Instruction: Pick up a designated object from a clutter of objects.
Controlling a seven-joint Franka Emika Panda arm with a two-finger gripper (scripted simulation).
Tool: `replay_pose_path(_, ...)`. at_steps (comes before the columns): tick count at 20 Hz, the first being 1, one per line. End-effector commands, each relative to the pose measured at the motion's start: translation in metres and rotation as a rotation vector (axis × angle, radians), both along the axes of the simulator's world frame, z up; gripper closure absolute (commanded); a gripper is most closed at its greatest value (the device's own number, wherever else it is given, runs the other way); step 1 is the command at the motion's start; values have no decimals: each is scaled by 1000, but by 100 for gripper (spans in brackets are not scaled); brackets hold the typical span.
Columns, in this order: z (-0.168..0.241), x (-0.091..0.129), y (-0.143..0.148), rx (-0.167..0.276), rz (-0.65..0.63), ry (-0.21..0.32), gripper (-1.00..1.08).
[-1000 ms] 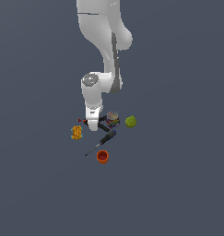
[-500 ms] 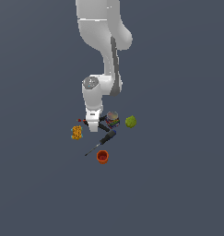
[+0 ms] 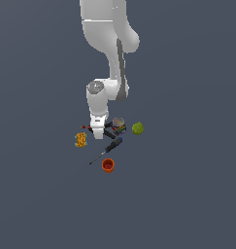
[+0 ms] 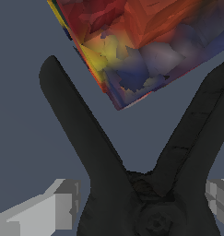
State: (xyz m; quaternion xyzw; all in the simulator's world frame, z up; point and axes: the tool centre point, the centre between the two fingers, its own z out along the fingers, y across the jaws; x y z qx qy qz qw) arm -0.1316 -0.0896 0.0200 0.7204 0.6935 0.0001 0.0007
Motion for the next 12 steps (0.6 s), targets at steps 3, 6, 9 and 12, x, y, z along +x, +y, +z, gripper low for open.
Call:
replay_pose_path(3,5,2,2,0,1,-1,108)
replay_pose_path(6,12,5,6,0,1,0,108)
replay_pose_path(9,23,9,10,-1,1,0,108)
replay_pose_path(12,36,15,17,0,2,1,108)
